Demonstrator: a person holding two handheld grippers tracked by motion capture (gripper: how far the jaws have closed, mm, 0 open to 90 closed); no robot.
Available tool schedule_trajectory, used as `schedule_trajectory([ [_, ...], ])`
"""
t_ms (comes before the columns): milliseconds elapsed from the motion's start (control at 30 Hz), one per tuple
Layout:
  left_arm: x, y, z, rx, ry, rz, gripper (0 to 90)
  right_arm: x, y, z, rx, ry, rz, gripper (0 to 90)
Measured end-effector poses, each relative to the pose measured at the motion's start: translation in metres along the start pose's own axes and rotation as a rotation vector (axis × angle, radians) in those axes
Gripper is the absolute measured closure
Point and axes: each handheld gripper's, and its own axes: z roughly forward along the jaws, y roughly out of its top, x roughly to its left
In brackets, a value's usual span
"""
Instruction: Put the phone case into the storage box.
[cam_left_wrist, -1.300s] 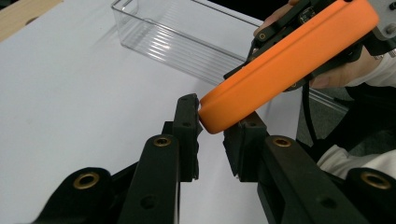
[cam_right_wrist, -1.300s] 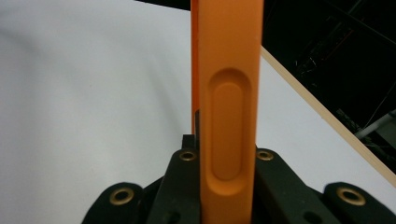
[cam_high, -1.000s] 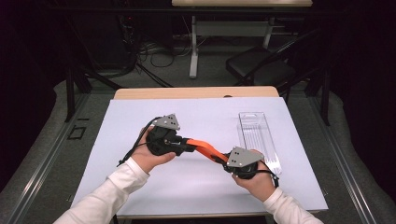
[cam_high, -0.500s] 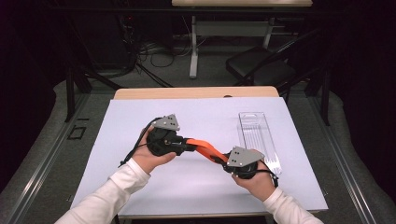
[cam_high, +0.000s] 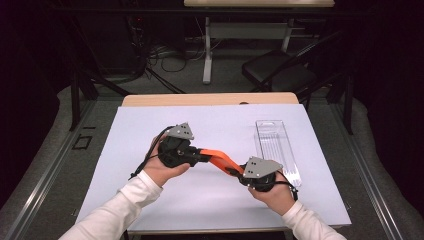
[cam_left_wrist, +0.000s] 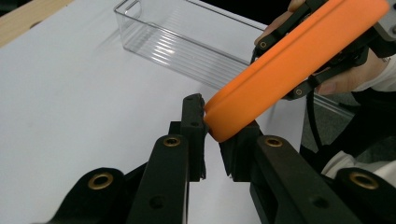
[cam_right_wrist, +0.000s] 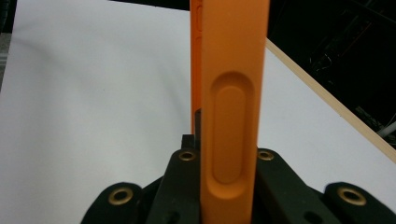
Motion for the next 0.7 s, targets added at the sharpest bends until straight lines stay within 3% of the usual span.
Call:
schedule_trajectory([
  [167, -0.0018, 0.0001, 0.0007, 0.002, 0.012, -0.031, 80.8, 0.0005, -0.0008, 0.0008, 0.0, -0.003, 0.008, 86.8],
  [500, -0.003, 0.0012, 0.003, 0.015, 0.023, -0.042, 81.1, 0.0009, -0.0009, 0.0015, 0.001, -0.004, 0.023, 84.0],
  [700, -0.0019, 0.0017, 0.005, 0.028, 0.019, -0.055, 81.1, 0.0, -0.001, 0.0018, -0.003, -0.011, 0.039, 77.1],
])
